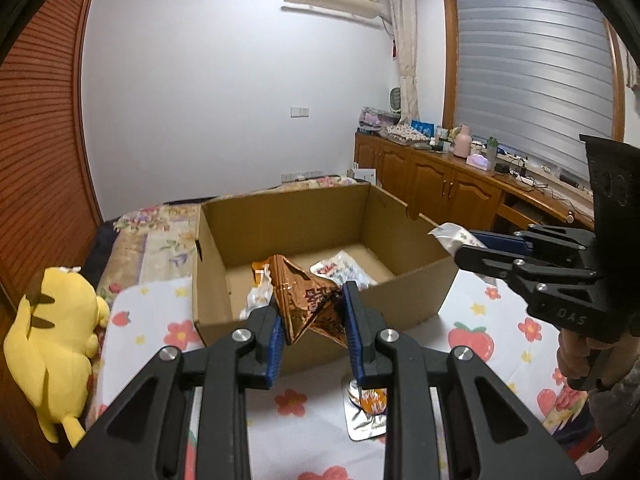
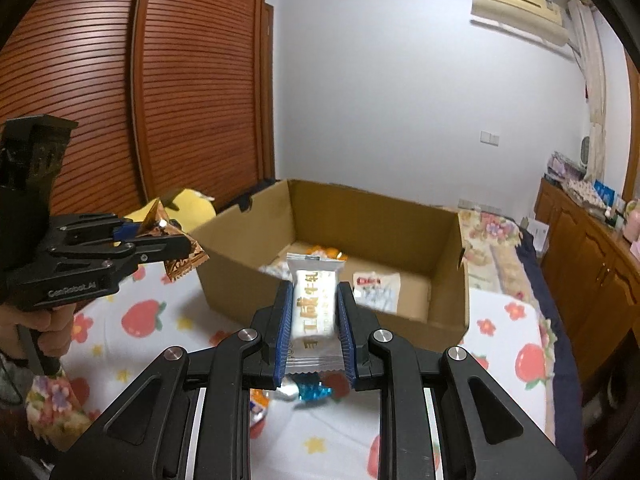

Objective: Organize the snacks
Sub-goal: 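Carry both snacks over the box and open both tools to drop them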

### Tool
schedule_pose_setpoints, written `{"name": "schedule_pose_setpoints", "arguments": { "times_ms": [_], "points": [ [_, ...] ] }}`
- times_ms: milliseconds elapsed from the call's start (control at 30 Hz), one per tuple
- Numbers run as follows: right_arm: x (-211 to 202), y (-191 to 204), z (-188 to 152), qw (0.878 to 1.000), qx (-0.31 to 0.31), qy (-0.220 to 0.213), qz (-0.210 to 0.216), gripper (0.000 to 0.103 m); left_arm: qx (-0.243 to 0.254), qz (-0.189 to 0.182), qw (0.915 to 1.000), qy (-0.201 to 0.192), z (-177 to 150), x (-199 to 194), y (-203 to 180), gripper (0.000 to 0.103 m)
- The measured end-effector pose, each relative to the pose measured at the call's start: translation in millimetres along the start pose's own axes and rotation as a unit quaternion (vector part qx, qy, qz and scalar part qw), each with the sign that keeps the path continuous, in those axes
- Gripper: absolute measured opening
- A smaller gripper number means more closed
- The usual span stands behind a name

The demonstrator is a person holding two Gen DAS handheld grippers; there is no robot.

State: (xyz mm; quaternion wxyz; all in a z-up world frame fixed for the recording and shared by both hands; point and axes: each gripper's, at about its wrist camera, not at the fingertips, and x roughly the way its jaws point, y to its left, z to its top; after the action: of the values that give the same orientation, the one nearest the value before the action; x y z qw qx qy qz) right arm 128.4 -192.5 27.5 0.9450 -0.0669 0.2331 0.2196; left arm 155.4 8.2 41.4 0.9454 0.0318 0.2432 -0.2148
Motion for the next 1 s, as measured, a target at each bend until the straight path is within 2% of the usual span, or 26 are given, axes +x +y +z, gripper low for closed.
{"name": "schedule_pose_setpoints", "arguments": {
  "times_ms": [167,333,633,1000],
  "points": [
    [4.4,-1.7,11.5,1.0,-0.005,-0.01,-0.009,0.02,0.005,0.005,1.0,-0.002,8.0,5.2,2.1,0.024],
    [15.4,-1.4,20.8,1.0,-0.014,-0.013,-0.022,0.02,0.002,0.021,0.9998,0.008,11.2,28.6,15.7,0.024],
    [46.0,-14.8,20.7,0.999,-0.003,0.007,-0.036,0.02,-0.021,0.041,0.9984,0.034,9.8,63.4,40.7,0.024],
    [79.3,-33.5,15.2,0.998,0.021,0.039,-0.053,0.02,-0.023,0.045,0.9975,0.05,9.5,86.2,41.1,0.024]
  ]
}}
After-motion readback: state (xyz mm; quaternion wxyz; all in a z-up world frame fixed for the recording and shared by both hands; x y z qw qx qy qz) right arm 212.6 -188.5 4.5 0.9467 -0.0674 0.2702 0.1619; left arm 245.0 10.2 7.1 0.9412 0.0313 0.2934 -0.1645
